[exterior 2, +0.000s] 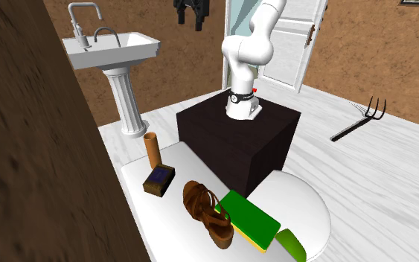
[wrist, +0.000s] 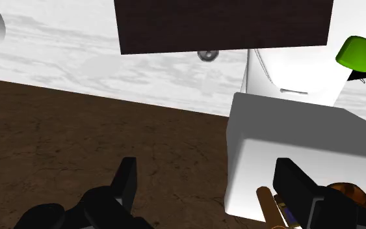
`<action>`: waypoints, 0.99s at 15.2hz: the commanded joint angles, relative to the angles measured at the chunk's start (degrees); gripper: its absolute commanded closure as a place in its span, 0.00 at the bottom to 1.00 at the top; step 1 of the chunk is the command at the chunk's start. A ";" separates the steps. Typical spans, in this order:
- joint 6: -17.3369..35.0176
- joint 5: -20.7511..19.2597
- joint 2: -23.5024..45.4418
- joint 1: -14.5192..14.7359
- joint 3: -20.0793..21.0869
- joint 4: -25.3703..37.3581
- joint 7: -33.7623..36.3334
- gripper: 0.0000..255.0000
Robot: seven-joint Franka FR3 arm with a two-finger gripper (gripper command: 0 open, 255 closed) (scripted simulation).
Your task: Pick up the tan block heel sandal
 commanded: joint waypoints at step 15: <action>17.69 -0.78 23.07 5.48 8.90 5.04 1.31 0.00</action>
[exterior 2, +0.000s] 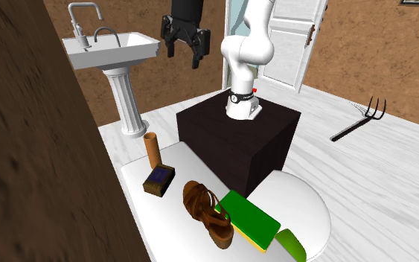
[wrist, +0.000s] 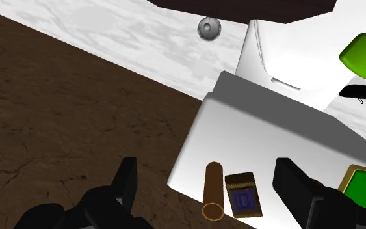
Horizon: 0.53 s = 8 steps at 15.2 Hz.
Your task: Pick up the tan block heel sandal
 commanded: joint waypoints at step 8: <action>7.65 -4.63 16.73 2.49 5.83 8.07 2.12 0.00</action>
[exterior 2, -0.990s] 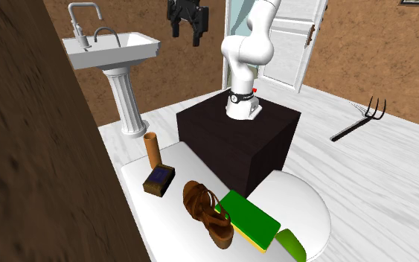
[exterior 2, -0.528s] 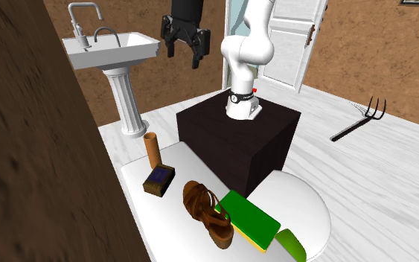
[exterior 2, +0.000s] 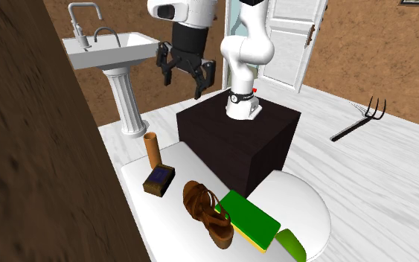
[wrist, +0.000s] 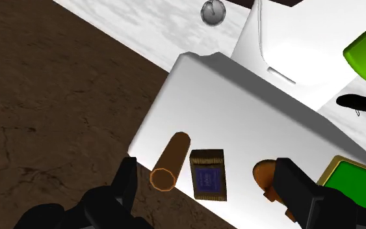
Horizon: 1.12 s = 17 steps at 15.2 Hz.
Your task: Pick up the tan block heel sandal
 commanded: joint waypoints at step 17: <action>3.13 -17.29 35.18 10.60 6.18 26.16 5.09 0.00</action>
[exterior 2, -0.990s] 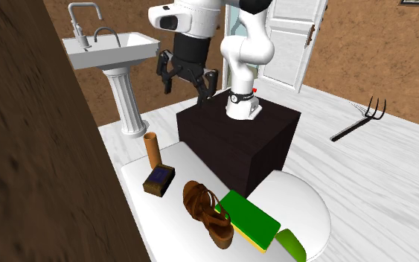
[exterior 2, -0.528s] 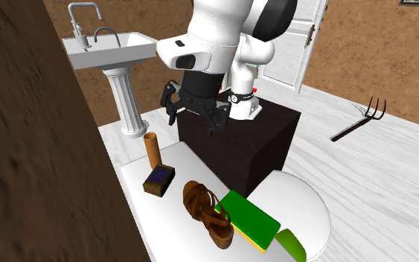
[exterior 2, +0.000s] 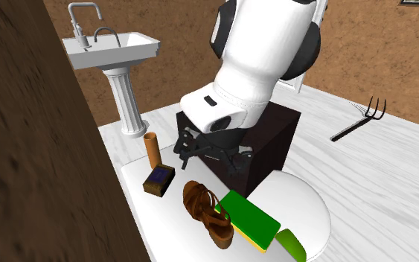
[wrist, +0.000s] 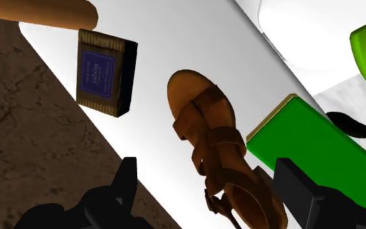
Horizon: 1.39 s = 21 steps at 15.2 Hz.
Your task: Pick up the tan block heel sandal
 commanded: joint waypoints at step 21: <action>3.36 -3.12 5.57 1.64 -0.73 1.26 1.82 1.00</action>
